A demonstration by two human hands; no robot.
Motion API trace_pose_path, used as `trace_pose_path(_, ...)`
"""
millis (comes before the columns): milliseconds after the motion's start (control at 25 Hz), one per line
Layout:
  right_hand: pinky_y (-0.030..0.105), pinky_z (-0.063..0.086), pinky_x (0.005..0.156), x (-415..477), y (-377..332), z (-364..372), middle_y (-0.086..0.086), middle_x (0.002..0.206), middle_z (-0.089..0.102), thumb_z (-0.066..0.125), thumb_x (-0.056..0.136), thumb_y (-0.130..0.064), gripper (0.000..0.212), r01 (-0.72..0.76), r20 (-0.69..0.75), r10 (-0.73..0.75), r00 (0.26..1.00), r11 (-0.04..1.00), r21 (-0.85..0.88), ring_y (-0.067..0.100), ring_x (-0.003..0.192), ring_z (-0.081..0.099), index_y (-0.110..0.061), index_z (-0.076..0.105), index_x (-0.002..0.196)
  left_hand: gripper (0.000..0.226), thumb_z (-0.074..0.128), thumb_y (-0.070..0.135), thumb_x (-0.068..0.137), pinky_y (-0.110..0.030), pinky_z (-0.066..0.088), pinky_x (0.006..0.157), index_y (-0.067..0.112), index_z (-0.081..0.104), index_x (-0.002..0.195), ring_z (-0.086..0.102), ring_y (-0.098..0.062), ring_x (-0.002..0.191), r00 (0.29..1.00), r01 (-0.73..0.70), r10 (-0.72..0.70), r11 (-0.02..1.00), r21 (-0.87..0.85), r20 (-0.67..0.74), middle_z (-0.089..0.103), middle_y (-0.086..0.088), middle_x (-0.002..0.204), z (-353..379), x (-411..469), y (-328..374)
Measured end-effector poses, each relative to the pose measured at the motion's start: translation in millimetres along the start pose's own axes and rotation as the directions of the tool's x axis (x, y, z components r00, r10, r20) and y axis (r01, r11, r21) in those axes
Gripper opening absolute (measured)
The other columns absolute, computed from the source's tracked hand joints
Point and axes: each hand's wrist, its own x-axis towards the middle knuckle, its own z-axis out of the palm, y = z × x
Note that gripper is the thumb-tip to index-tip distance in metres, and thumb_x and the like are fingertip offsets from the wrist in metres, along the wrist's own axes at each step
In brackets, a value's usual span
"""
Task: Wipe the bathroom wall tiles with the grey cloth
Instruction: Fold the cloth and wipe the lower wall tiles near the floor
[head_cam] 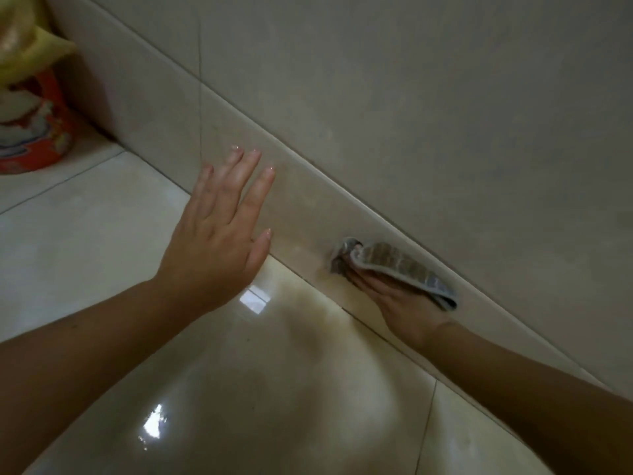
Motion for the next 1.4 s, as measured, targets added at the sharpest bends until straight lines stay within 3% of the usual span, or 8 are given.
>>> trace_pose_path(120,0.027,-0.009,0.119,39,54,-64,0.003,0.162,0.001,0.037,0.086,-0.005,0.07,-0.094,-0.162,0.136,0.977,0.966,0.243,0.02,0.149,-0.007,-0.012,0.02,0.153,0.064,0.051,0.026,0.094,-0.05,0.013,0.122,-0.002,0.033,0.148,0.025,-0.039,0.147,0.999,0.016,-0.015,1.0,-0.02,0.037,0.031,-0.026,0.155,3,-14,-7)
trace_pose_path(240,0.043,-0.019,0.117,109,64,-93,0.011,0.158,0.008,0.027,0.088,-0.015,0.064,-0.18,-0.392,0.143,0.909,0.982,-0.058,0.035,0.146,-0.015,-0.011,0.025,0.152,0.064,0.054,0.024,0.093,-0.053,0.017,0.122,-0.002,0.034,0.148,0.025,-0.038,0.147,0.997,0.066,-0.065,0.998,-0.013,0.038,0.032,-0.025,0.155,-2,-17,-21)
trace_pose_path(360,0.041,-0.016,0.118,136,3,-53,0.007,0.157,0.022,0.035,0.086,-0.01,0.063,-0.032,-0.258,-0.028,0.966,0.973,-0.227,0.033,0.146,0.002,-0.014,0.033,0.149,0.064,0.055,0.024,0.092,-0.053,0.017,0.122,0.0,0.035,0.148,0.024,-0.037,0.148,0.989,0.137,-0.137,0.991,0.012,0.053,0.031,-0.023,0.156,-2,-31,-37)
trace_pose_path(560,0.037,0.015,0.112,114,19,-81,0.013,0.144,0.047,0.026,0.072,0.001,0.068,-0.029,-0.307,0.075,0.949,0.988,0.154,0.029,0.133,0.044,-0.002,0.053,0.135,0.064,0.055,0.025,0.092,-0.051,0.017,0.122,0.003,0.035,0.149,0.021,-0.034,0.15,0.986,0.148,-0.147,0.989,-0.008,0.076,0.03,-0.019,0.158,-2,-41,-56)
trace_pose_path(840,0.053,-0.024,0.109,236,49,-148,0.016,0.158,-0.017,0.029,0.1,-0.03,0.064,-0.133,-0.255,0.116,0.96,0.99,-0.05,0.04,0.143,-0.023,-0.011,0.001,0.155,0.064,0.051,0.027,0.092,-0.052,0.019,0.122,0.004,0.034,0.15,0.021,-0.033,0.15,0.974,0.221,-0.22,0.975,-0.01,0.057,0.029,-0.019,0.158,-11,-41,-87)
trace_pose_path(1040,0.049,-0.014,0.118,181,19,-90,0.02,0.159,0.011,0.045,0.087,-0.016,0.068,0.122,-0.184,-0.138,0.973,0.988,-0.093,0.038,0.148,-0.007,-0.006,0.024,0.151,0.064,0.05,0.029,0.092,-0.049,0.019,0.122,0.005,0.035,0.149,0.023,-0.032,0.149,0.97,0.238,-0.237,0.971,-0.018,0.051,0.031,-0.017,0.158,-16,-52,-95)
trace_pose_path(1200,0.046,-0.008,0.119,217,54,-138,0.016,0.157,0.027,0.048,0.085,-0.022,0.061,-0.047,-0.322,0.05,0.945,0.999,0.018,0.035,0.148,0.006,-0.01,0.044,0.144,0.065,0.051,0.028,0.091,-0.049,0.019,0.122,0.004,0.036,0.149,0.025,-0.033,0.149,0.958,0.287,-0.288,0.958,0.008,0.015,0.033,-0.018,0.157,-18,-47,-107)
trace_pose_path(1400,0.059,-0.034,0.099,313,24,-163,0.024,0.154,-0.026,0.022,0.101,-0.027,0.065,-0.043,-0.149,0.026,0.989,0.992,-0.114,0.045,0.135,-0.033,-0.005,-0.013,0.151,0.066,0.049,0.029,0.091,-0.051,0.02,0.122,0.004,0.033,0.15,0.021,-0.033,0.15,0.952,0.306,-0.306,0.952,0.022,0.015,0.03,-0.018,0.158,-18,-40,-120)
